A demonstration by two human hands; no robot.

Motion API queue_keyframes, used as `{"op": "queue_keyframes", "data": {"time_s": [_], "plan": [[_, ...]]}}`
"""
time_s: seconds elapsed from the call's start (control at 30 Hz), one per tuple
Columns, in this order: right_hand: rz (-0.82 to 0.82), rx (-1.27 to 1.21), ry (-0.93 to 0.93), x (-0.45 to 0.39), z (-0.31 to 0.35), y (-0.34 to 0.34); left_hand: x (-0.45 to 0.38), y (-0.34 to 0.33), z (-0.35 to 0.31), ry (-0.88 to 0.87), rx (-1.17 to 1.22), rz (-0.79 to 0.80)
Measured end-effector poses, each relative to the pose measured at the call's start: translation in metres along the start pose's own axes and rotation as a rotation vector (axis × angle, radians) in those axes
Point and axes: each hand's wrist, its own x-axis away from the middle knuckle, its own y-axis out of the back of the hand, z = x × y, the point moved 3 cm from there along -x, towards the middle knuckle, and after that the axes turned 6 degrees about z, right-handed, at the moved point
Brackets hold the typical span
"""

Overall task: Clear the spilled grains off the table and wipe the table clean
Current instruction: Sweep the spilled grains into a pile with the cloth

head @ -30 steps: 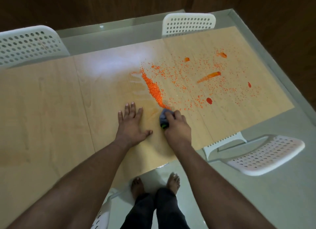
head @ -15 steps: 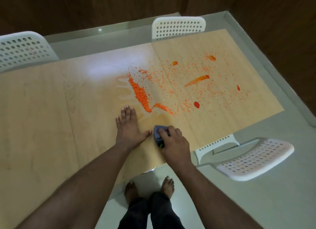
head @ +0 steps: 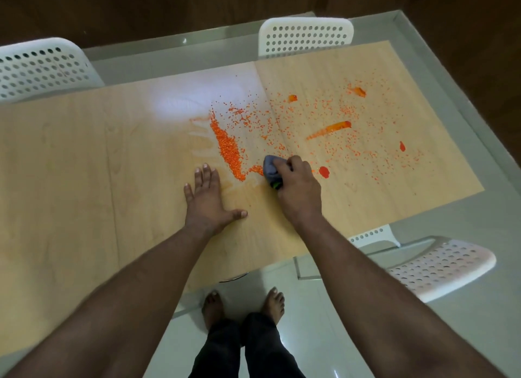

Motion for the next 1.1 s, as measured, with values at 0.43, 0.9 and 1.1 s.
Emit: {"op": "queue_keyframes", "data": {"time_s": [0.43,0.9,1.1], "plan": [[0.081,0.072,0.202,0.052,0.048,-0.047,0.027,0.015,0.045,-0.156,0.067,0.044],[-0.017,-0.123,0.214,0.101,0.088,-0.039,0.06,0.027,0.086,-0.193,0.085,0.066],[-0.063,-0.179,0.048,0.135,0.107,-0.056,0.083,0.032,0.115,-0.187,0.098,0.054]]}}
